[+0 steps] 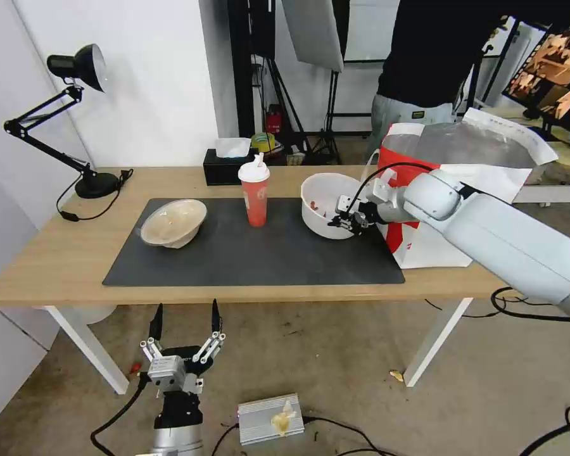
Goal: Pick up the trash from the table and place it into the takeout bag.
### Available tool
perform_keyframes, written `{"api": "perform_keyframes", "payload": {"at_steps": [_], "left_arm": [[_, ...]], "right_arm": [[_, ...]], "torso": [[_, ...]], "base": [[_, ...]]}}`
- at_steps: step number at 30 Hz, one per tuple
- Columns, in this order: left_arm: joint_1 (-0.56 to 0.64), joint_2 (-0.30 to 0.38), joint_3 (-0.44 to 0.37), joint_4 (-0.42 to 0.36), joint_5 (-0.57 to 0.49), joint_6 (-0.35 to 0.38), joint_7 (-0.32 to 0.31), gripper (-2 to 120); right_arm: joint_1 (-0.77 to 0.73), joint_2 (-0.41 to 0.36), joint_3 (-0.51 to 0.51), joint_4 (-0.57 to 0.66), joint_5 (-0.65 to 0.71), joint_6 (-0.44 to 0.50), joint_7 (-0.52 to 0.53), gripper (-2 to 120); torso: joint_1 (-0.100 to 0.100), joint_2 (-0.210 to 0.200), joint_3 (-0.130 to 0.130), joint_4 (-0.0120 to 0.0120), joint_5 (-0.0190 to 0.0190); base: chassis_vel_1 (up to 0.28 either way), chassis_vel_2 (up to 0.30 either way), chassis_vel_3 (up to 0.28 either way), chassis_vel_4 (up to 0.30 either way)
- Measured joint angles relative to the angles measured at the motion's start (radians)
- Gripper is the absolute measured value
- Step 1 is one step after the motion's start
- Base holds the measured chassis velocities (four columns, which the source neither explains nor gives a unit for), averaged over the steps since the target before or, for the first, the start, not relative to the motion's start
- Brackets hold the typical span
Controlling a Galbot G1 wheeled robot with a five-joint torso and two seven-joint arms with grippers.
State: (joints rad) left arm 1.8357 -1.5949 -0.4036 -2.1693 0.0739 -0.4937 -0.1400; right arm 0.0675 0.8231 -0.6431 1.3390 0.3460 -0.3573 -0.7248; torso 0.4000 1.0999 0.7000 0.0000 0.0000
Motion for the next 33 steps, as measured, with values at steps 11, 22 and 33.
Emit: {"api": "perform_keyframes", "payload": {"at_steps": [11, 22, 33], "left_arm": [[0.007, 0.000, -0.003, -0.013, 0.001, -0.002, -0.002, 100], [0.014, 0.000, -0.007, -0.023, 0.009, -0.005, -0.024, 100], [0.023, 0.000, -0.007, -0.032, 0.016, -0.010, -0.031, 100]], "right_arm": [[0.006, -0.013, 0.028, 0.074, 0.156, 0.034, 0.002, 0], [0.001, -0.043, 0.059, 0.179, 0.215, 0.030, 0.012, 0], [0.010, -0.110, 0.088, 0.293, 0.267, 0.022, 0.013, 0]], "torso": [[0.000, 0.000, 0.000, 0.0000, 0.0000], [0.000, 0.000, 0.000, 0.0000, 0.0000], [0.000, 0.000, 0.000, 0.0000, 0.0000]], "base": [[0.000, 0.000, 0.000, 0.000], [0.000, 0.000, 0.000, 0.000], [0.000, 0.000, 0.000, 0.000]]}}
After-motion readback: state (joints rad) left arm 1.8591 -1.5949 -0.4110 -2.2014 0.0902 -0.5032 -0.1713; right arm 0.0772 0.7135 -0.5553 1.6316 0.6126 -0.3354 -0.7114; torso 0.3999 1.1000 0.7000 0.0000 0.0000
